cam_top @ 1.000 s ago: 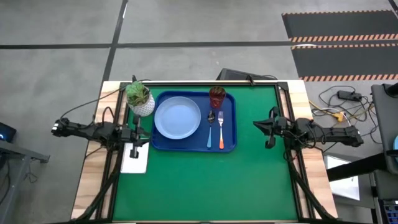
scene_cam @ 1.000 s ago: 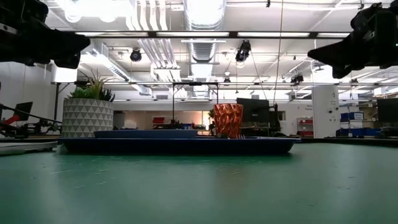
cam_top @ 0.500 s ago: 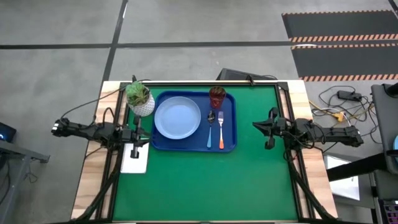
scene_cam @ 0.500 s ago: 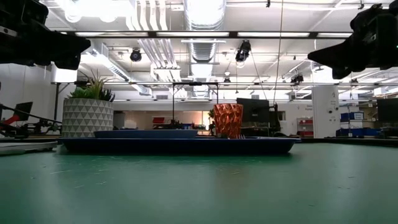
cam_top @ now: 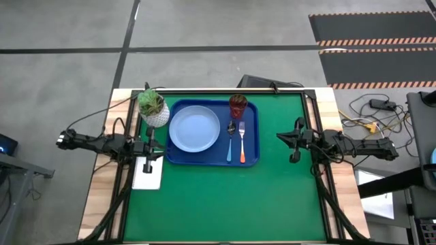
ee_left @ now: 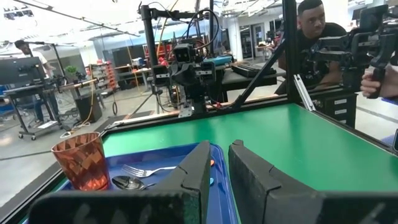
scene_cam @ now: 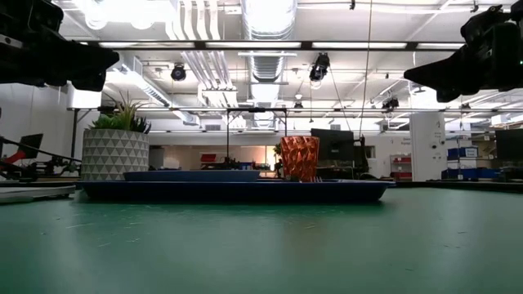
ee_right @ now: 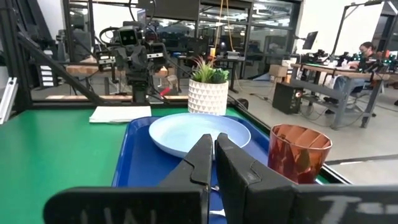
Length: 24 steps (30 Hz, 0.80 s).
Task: Pick and place plate/cup/fork/spoon on tray
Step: Return to Home Position
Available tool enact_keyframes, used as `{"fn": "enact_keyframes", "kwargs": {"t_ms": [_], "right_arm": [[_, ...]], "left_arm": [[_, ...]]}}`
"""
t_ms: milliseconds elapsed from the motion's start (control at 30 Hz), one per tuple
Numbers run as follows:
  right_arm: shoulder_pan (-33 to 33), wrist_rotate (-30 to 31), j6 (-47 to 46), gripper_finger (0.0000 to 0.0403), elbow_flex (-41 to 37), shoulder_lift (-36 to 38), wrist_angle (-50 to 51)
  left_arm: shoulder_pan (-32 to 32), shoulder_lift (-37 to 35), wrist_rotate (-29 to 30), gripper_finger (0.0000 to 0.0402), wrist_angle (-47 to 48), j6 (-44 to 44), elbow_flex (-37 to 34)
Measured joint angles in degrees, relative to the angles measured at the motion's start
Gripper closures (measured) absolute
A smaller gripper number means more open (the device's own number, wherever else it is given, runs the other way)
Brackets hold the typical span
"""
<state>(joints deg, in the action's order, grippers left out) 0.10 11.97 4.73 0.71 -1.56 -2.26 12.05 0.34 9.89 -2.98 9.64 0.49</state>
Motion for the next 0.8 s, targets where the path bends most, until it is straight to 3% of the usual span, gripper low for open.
{"fn": "enact_keyframes", "kwargs": {"t_ms": [800], "right_arm": [[0.0,0.0,-3.2,0.0394,-0.1,-0.1,0.0]], "left_arm": [[0.0,0.0,0.0,0.0362,0.0,-0.2,0.0]]}}
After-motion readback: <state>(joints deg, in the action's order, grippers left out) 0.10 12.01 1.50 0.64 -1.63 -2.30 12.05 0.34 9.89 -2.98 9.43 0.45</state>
